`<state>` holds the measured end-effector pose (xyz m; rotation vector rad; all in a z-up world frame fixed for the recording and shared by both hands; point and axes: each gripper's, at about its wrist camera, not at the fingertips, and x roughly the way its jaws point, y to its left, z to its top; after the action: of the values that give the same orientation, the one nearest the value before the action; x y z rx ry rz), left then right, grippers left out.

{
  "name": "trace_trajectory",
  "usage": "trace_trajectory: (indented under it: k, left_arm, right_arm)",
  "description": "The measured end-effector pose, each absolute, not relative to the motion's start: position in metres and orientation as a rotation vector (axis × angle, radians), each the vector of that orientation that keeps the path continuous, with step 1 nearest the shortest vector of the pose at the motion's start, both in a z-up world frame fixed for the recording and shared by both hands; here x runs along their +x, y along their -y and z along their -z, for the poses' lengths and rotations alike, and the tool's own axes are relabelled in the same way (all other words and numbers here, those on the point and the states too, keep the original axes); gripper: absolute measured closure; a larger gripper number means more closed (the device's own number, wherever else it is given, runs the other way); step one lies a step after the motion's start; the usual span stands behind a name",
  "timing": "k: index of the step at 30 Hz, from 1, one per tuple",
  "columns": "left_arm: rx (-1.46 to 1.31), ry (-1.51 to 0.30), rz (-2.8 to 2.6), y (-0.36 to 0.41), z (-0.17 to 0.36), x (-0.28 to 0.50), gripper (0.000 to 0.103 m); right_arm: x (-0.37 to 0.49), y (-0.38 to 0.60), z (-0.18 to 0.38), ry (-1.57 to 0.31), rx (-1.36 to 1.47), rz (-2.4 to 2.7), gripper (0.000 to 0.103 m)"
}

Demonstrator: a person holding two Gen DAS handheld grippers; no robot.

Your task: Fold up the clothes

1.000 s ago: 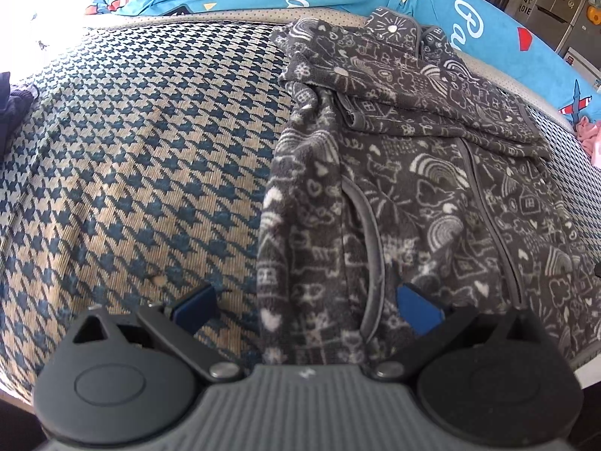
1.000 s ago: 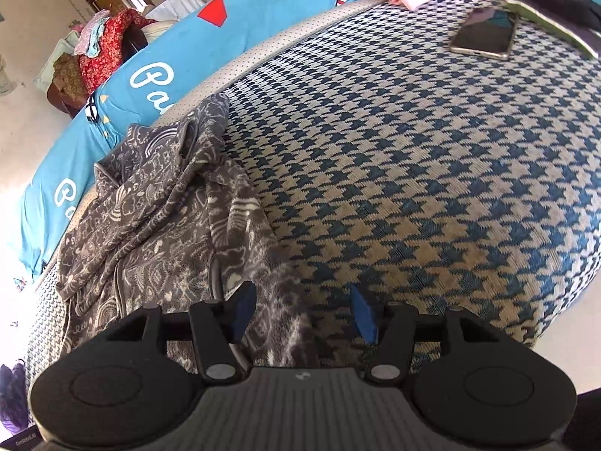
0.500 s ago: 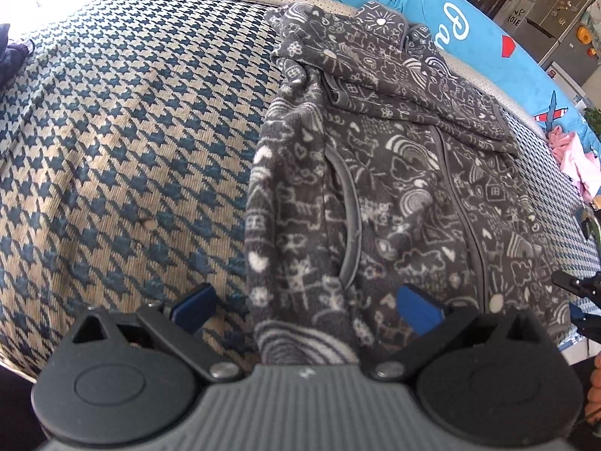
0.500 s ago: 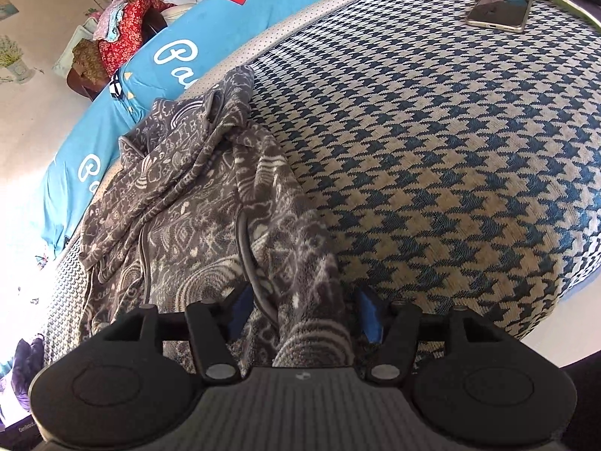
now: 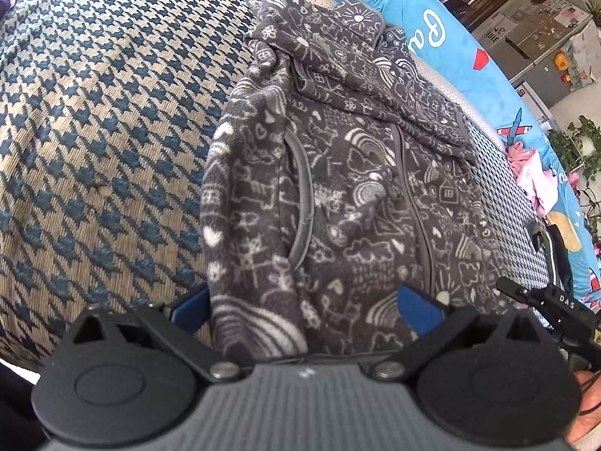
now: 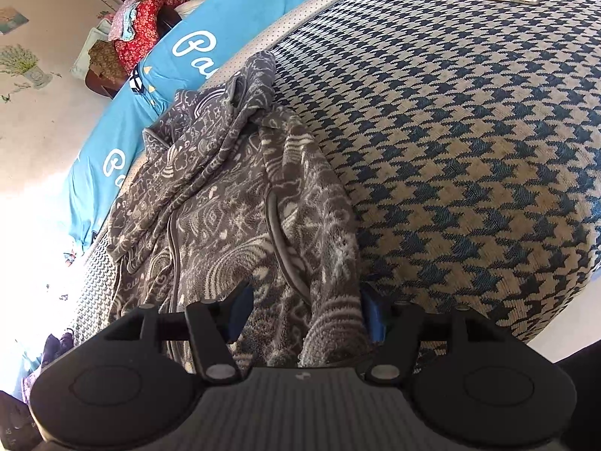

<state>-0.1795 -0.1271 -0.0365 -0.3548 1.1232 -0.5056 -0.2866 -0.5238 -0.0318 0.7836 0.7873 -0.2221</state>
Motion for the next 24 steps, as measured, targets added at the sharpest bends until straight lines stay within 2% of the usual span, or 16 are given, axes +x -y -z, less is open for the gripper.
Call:
trace_trajectory:
  k: [13,19,21,22,24]
  left_arm:
    - [-0.336,-1.102,0.515,0.129,0.037,-0.185,0.001]
    - [-0.336,-1.090,0.520,0.131,0.037,-0.187,0.002]
    - [-0.333,-1.079,0.528,0.135,0.036,-0.188,0.005]
    - [-0.334,-1.074,0.536,0.137,0.036,-0.188,0.008]
    - [-0.327,-1.067,0.535,0.140,0.035,-0.188,0.025]
  right_arm:
    - [-0.293,0.508,0.031,-0.808,0.690,0.235,0.044]
    - [-0.298,0.505,0.034,-0.804,0.696,0.265,0.048]
    - [-0.296,0.503,0.033,-0.804,0.685,0.257,0.056]
    - [-0.295,0.502,0.033,-0.804,0.680,0.253,0.065]
    - [-0.294,0.503,0.036,-0.805,0.711,0.227,0.079]
